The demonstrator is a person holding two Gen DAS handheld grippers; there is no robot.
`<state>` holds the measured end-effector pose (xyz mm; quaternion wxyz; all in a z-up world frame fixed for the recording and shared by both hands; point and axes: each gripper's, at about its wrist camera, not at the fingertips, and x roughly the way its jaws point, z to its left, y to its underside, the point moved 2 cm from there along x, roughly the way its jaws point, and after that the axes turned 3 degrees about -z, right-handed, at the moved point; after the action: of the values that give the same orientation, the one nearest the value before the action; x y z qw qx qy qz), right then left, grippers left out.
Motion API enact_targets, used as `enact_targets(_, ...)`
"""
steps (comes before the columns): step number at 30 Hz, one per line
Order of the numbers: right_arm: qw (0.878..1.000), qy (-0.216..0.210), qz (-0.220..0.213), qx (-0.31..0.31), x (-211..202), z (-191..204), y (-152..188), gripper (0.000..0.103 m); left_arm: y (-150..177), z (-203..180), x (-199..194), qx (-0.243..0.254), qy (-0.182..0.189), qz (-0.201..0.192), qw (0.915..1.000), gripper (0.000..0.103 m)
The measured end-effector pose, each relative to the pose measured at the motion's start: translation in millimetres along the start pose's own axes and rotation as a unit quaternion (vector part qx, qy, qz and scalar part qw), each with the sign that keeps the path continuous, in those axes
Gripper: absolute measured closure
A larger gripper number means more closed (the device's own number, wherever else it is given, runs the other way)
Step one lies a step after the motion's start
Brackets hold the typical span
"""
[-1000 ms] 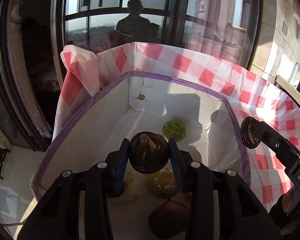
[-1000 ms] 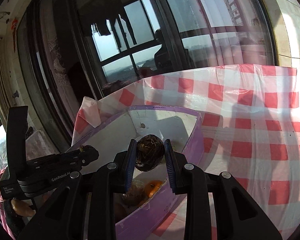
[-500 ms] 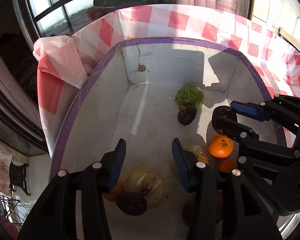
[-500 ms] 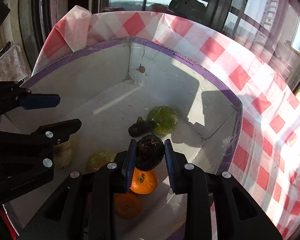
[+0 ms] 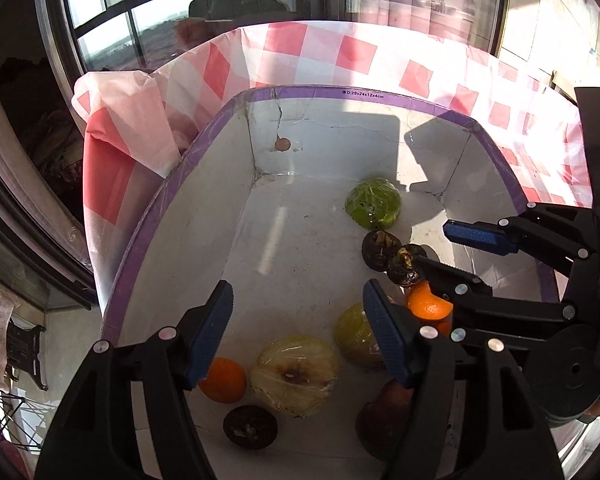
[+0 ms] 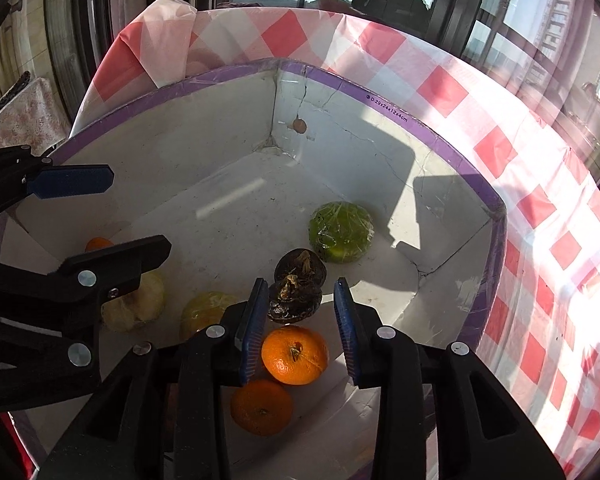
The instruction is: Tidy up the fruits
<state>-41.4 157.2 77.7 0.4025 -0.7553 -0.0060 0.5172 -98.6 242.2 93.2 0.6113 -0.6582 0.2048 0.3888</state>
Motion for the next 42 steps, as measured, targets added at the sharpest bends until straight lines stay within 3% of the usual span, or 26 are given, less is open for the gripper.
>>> enact_targets(4, 1.0, 0.007, -0.002, 0.001, -4.5, -0.1, 1.1, 0.062, 0.9, 5.8, -1.3, -0.016, -0.01, 0.003, 0.9998, 0.023)
enact_targets(6, 1.0, 0.019, 0.006, 0.004, -7.9, -0.5, 2.1, 0.034, 1.2, 10.7, -4.5, -0.025, -0.015, -0.004, 0.9996, 0.012)
enact_targets(7, 1.0, 0.003, 0.007, 0.003, -11.0, 1.6, 2.7, 0.019, 0.7, 12.2, -7.0, -0.027, -0.012, -0.011, 0.9995, 0.008)
enact_targets(8, 1.0, -0.008, 0.008, -0.004, -15.1, 5.9, 3.5, 0.017, 0.4, 14.0, -9.8, -0.031, -0.008, -0.019, 0.9993, 0.002)
enact_targets(10, 0.999, 0.006, 0.026, -0.02, -18.4, 13.4, 5.3, 0.017, -0.7, 18.0, -11.0, -0.036, -0.016, -0.022, 0.999, 0.002)
enact_targets(13, 0.997, 0.013, 0.07, -0.033, -17.6, 23.1, 8.9, 0.017, -1.0, 21.8, 0.9, -0.026, -0.058, 0.027, 0.9976, 0.002)
enact_targets(16, 0.994, 0.009, 0.1, -0.032, -16.4, 29.9, 13.5, 0.017, 3.1, 23.2, 12.7, -0.004, -0.115, 0.076, 0.9904, 0.002)
enact_targets(17, 0.994, 0.011, 0.104, -0.033, -16.4, 31.4, 14.5, 0.017, 5.6, 21.3, 14.9, 0.007, -0.118, 0.082, 0.9896, 0.002)
enact_targets(26, 0.994, 0.022, 0.109, -0.023, -14.5, 30.8, 16.4, 0.016, 8.5, 31.9, 17.8, -0.017, -0.037, 0.091, 0.9951, 0.002)
enact_targets(40, 0.992, 0.022, 0.121, -0.017, -9.7, 26.4, 14.2, 0.016, 9.5, 28.1, 15.4, -0.017, -0.01, 0.093, 0.9954, 0.002)
enact_targets(42, 0.992, 0.01, 0.124, -0.011, -8.9, 26.0, 14.4, 0.01, 9.9, 28.1, 15.5, -0.017, -0.009, 0.094, 0.9954, 0.002)
